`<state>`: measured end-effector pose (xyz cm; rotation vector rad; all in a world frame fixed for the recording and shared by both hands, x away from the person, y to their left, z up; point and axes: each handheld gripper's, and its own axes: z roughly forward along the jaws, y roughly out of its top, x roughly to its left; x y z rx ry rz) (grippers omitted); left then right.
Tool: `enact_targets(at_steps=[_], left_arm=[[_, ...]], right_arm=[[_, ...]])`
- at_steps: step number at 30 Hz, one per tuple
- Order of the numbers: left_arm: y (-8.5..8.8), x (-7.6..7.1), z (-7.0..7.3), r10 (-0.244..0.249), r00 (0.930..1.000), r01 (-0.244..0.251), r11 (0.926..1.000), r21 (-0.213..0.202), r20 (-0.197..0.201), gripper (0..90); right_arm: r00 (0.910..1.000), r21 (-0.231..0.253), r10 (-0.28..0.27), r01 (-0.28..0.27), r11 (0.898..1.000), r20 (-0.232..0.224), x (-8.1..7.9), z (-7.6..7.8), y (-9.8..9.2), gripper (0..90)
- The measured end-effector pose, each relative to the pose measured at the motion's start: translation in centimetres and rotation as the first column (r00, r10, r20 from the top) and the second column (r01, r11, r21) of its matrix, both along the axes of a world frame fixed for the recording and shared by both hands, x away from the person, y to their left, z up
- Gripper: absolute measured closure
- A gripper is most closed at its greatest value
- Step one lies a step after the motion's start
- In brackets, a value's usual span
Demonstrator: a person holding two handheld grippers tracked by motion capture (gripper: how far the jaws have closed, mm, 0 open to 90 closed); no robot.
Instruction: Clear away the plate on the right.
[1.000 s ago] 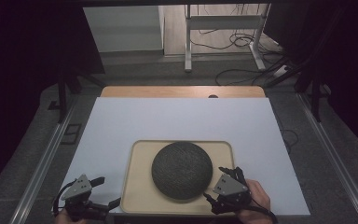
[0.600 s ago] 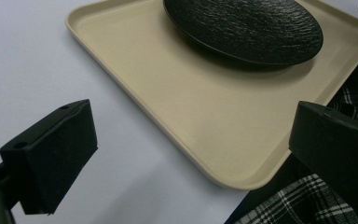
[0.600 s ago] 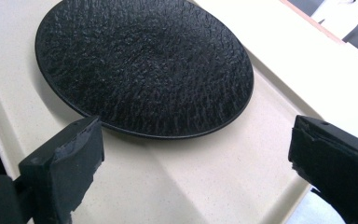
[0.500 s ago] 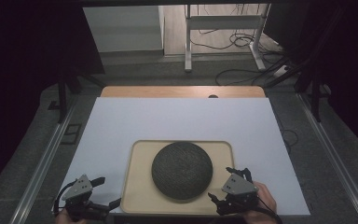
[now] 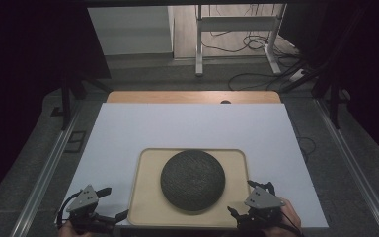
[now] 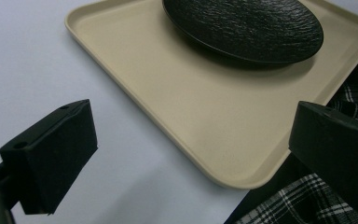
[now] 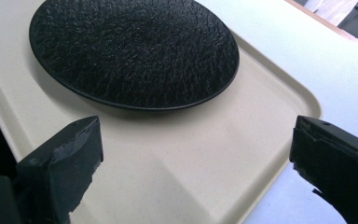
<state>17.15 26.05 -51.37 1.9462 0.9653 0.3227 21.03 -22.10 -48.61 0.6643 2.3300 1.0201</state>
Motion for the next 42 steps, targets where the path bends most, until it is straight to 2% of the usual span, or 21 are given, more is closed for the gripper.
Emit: enact_targets(at_steps=[3, 5, 14, 18, 21, 24, 27, 29, 30, 36, 38, 42], left_arm=[[0.0, 0.0, 0.0, -0.001, 1.0000, 0.001, 1.0000, 0.002, 0.000, 0.6], [-0.1, 0.0, 0.0, 0.000, 1.0000, 0.000, 1.0000, 0.002, 0.000, 0.6], [-0.1, 0.0, 0.0, 0.001, 1.0000, -0.001, 1.0000, 0.001, 0.000, 0.6], [-0.1, 0.0, 0.0, 0.002, 1.0000, -0.002, 1.0000, 0.000, 0.000, 0.6], [-0.1, 0.0, 0.0, 0.003, 1.0000, -0.003, 1.0000, 0.000, -0.001, 0.6], [-0.1, 0.0, 0.0, 0.003, 1.0000, -0.003, 1.0000, 0.001, -0.001, 0.6], [0.0, 0.0, 0.0, 0.006, 1.0000, -0.006, 1.0000, -0.003, 0.000, 0.6], [0.0, 0.0, 0.0, 0.006, 1.0000, -0.006, 1.0000, -0.004, -0.002, 0.6], [0.0, 0.1, 0.0, 0.005, 1.0000, -0.005, 1.0000, -0.002, -0.003, 0.5], [-0.1, 0.0, 0.0, 0.005, 1.0000, -0.005, 1.0000, 0.001, -0.002, 0.4], [-0.1, 0.1, 0.0, 0.006, 1.0000, -0.006, 1.0000, 0.000, -0.004, 0.4], [-0.1, 0.0, 0.0, 0.007, 1.0000, -0.007, 1.0000, 0.003, -0.001, 0.4]], right_arm=[[0.9999, 0.005, -0.015, 0.015, 1.000, -0.002, -0.1, 0.1, -0.6, 2.6], [0.9996, 0.030, -0.022, 0.022, 0.999, -0.017, -0.1, 0.1, -0.9, 2.6], [0.9985, 0.037, -0.039, 0.041, 0.998, -0.038, -0.5, -0.1, -1.8, 0.7], [0.9966, 0.072, -0.049, 0.054, 0.996, -0.067, -0.6, -0.1, -2.6, 0.0], [0.9956, 0.054, -0.061, 0.065, 0.996, -0.071, -0.7, -0.2, -3.0, 0.0], [0.9943, 0.061, -0.075, 0.080, 0.995, -0.076, -0.8, -0.1, -3.4, 0.0], [0.9948, 0.049, -0.085, 0.088, 0.995, -0.056, -1.1, 0.1, -3.6, 0.0], [0.9939, 0.053, -0.095, 0.098, 0.994, -0.056, -1.2, 0.0, -3.8, 0.0], [0.9914, 0.060, -0.109, 0.113, 0.992, -0.072, -1.2, -0.2, -4.2, 0.0], [0.9887, 0.074, -0.139, 0.143, 0.987, -0.056, -1.6, 0.0, -5.2, 0.0], [0.9872, 0.089, -0.141, 0.148, 0.985, -0.073, -1.7, -0.2, -5.6, 0.0], [0.9847, 0.095, -0.159, 0.165, 0.982, -0.071, -1.9, -0.2, -6.2, 0.0]])
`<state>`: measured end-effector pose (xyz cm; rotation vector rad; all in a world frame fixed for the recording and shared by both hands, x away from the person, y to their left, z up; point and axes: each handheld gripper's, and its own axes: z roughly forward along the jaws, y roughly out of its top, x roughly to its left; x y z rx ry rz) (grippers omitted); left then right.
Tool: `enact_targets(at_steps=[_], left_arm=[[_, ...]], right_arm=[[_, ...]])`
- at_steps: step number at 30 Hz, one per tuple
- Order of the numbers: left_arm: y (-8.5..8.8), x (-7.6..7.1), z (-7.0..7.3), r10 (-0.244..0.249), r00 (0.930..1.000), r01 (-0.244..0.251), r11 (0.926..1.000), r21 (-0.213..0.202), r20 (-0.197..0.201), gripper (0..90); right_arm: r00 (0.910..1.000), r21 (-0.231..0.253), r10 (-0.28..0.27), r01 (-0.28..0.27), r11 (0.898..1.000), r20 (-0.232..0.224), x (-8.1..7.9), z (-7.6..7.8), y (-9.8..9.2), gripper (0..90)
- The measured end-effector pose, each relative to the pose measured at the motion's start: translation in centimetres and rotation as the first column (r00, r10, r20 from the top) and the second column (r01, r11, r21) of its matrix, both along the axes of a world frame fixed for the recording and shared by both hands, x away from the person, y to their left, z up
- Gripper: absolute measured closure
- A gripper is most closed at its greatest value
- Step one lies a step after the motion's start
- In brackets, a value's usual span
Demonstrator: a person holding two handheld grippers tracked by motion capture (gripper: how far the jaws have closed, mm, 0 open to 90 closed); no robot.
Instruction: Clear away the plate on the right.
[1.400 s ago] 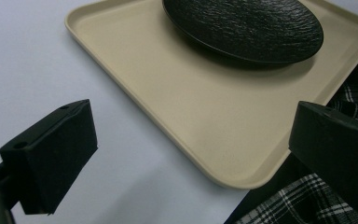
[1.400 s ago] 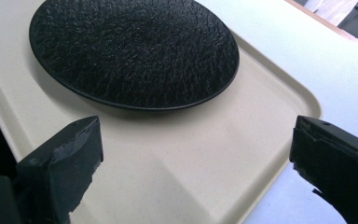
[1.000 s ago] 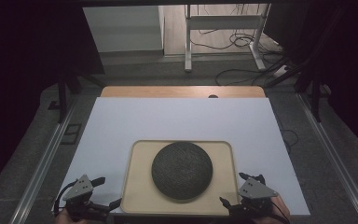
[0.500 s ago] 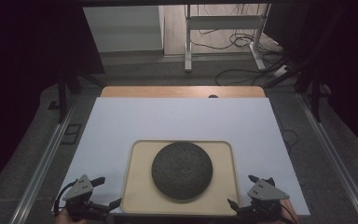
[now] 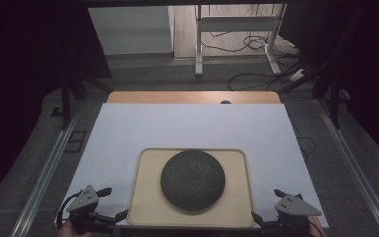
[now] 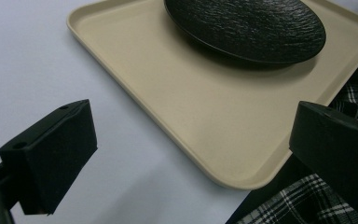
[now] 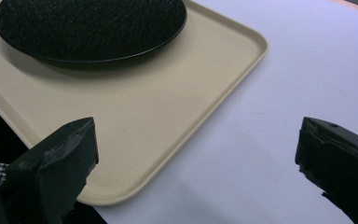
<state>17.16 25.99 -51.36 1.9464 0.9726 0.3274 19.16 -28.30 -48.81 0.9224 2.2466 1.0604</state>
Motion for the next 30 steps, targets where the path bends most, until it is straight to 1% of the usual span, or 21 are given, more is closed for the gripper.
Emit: enact_targets(at_steps=[4, 5, 7, 8, 9, 10, 12, 13, 15, 17, 19, 23, 25, 26, 29, 30], left_arm=[[0.0, 0.0, 0.0, 0.001, 1.0000, -0.001, 1.0000, -0.002, -0.001, 0.4], [0.0, 0.0, 0.0, 0.003, 1.0000, -0.003, 1.0000, 0.000, 0.000, 0.4], [0.0, 0.0, 0.0, 0.005, 1.0000, -0.005, 1.0000, -0.004, 0.001, 0.3], [0.1, 0.0, 0.0, 0.007, 1.0000, -0.007, 1.0000, -0.005, 0.002, 0.2], [0.1, 0.0, 0.0, 0.007, 1.0000, -0.007, 1.0000, -0.005, 0.002, 0.2], [0.1, 0.0, 0.0, 0.009, 1.0000, -0.009, 0.9999, -0.006, 0.001, 0.1], [0.1, 0.0, 0.0, 0.009, 1.0000, -0.009, 1.0000, -0.004, 0.002, 0.0], [0.0, 0.0, 0.0, 0.010, 0.9999, -0.010, 0.9999, -0.004, 0.002, 0.0], [0.0, 0.0, 0.0, 0.012, 0.9999, -0.012, 0.9999, -0.001, 0.001, 0.0], [0.0, 0.0, 0.0, 0.014, 0.9999, -0.014, 0.9999, 0.004, 0.001, 0.0], [0.0, 0.0, 0.0, 0.017, 0.9999, -0.017, 0.9998, 0.008, 0.001, 0.0], [-0.1, 0.0, 0.0, 0.024, 0.9997, -0.024, 0.9996, 0.012, 0.002, 0.0], [-0.1, 0.0, 0.0, 0.028, 0.9996, -0.028, 0.9995, 0.015, 0.001, 0.0], [-0.1, -0.1, 0.0, 0.029, 0.9996, -0.029, 0.9994, 0.016, 0.006, 0.0], [-0.1, -0.1, 0.0, 0.031, 0.9995, -0.031, 0.9994, 0.018, 0.004, 0.0], [-0.1, -0.1, 0.0, 0.030, 0.9995, -0.030, 0.9993, 0.021, 0.004, 0.0]], right_arm=[[0.9999, 0.010, -0.015, 0.015, 1.000, 0.002, -0.1, 0.0, -0.4, 0.0], [0.9993, 0.008, -0.036, 0.036, 0.999, 0.004, -0.2, 0.0, -0.5, 0.0], [0.9994, 0.011, -0.033, 0.033, 0.999, 0.003, -0.4, 0.0, -0.7, 0.0], [0.9989, 0.009, -0.046, 0.046, 0.999, 0.004, -0.5, -0.1, -0.8, 0.0], [0.9989, 0.009, -0.046, 0.046, 0.999, 0.004, -0.5, -0.1, -0.8, 0.0], [0.9986, 0.018, -0.053, 0.054, 0.998, -0.003, -0.6, -0.1, -1.2, 0.0], [0.9973, 0.012, -0.074, 0.074, 0.997, 0.000, -0.8, -0.1, -1.5, 0.0], [0.9973, 0.015, -0.073, 0.073, 0.997, -0.004, -0.8, -0.1, -1.7, 0.0], [0.9956, 0.009, -0.094, 0.094, 0.996, 0.007, -1.0, -0.1, -2.0, 0.0], [0.9954, 0.012, -0.095, 0.095, 0.995, 0.006, -1.1, -0.1, -2.2, 0.0], [0.9934, 0.002, -0.114, 0.114, 0.993, 0.011, -1.2, -0.1, -2.4, 0.0], [0.9915, -0.017, -0.129, 0.129, 0.991, 0.018, -1.3, -0.2, -2.7, 0.0], [0.9907, -0.006, -0.136, 0.136, 0.991, 0.009, -1.5, -0.2, -3.0, 0.0], [0.9904, 0.001, -0.138, 0.138, 0.990, 0.005, -1.5, -0.2, -3.2, 0.0], [0.9895, 0.003, -0.145, 0.145, 0.989, 0.002, -1.6, -0.3, -3.5, 0.0], [0.9887, 0.015, -0.150, 0.150, 0.989, -0.005, -1.7, -0.4, -3.9, 0.0]])
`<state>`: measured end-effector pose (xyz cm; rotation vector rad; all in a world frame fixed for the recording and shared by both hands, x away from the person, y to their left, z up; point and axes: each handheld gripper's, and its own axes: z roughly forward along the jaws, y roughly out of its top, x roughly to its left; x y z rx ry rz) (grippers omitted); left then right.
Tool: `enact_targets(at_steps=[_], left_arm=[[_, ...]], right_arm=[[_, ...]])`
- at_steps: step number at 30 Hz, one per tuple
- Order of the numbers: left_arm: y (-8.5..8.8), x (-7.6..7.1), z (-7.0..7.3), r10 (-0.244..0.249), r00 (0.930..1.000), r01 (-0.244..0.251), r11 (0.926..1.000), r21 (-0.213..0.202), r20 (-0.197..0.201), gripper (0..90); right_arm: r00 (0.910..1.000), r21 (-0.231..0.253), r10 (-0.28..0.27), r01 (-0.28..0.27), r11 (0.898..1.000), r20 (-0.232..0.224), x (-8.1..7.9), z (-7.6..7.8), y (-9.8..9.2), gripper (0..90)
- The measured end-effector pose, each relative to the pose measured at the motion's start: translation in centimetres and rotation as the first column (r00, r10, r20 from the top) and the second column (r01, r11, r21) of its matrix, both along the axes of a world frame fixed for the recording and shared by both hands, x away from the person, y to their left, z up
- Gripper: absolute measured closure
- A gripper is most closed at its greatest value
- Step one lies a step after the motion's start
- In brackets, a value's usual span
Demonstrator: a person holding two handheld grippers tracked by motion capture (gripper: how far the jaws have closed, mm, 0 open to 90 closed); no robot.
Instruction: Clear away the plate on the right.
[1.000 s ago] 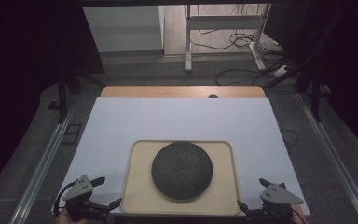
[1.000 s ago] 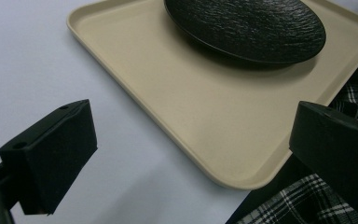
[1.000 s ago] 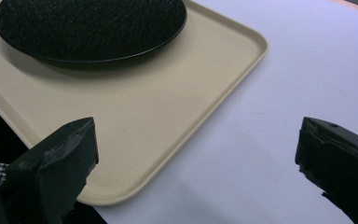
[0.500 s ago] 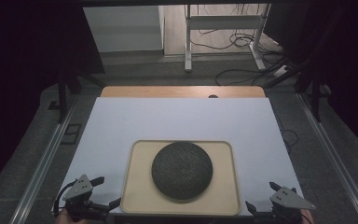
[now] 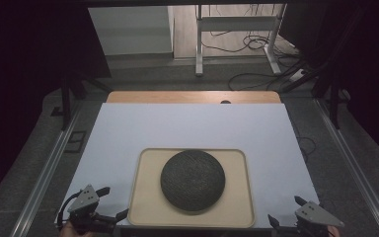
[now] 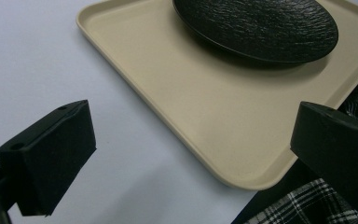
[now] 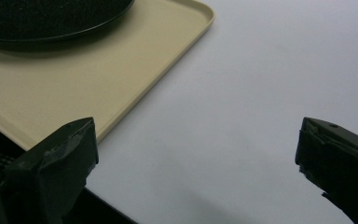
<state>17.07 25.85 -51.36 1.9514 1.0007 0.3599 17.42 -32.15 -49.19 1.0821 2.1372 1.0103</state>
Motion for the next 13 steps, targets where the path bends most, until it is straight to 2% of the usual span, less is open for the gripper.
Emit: enact_targets(at_steps=[5, 8, 13], left_arm=[[0.03, 0.00, -0.01, 0.002, 1.0000, -0.002, 1.0000, -0.003, -0.002, 0.0], [0.04, -0.04, 0.00, 0.004, 1.0000, -0.004, 1.0000, -0.001, 0.001, 0.0], [0.05, 0.09, 0.01, 0.011, 0.9999, -0.011, 0.9999, -0.009, -0.006, 0.0]], right_arm=[[0.9998, 0.012, -0.011, 0.011, 1.000, -0.014, -0.14, -0.21, -0.52, 0.0], [0.9994, 0.003, -0.012, 0.012, 1.000, -0.033, -0.28, -0.48, -0.63, 0.0], [0.9992, -0.004, -0.017, 0.016, 1.000, -0.037, -0.23, -0.56, -0.67, 0.0]])
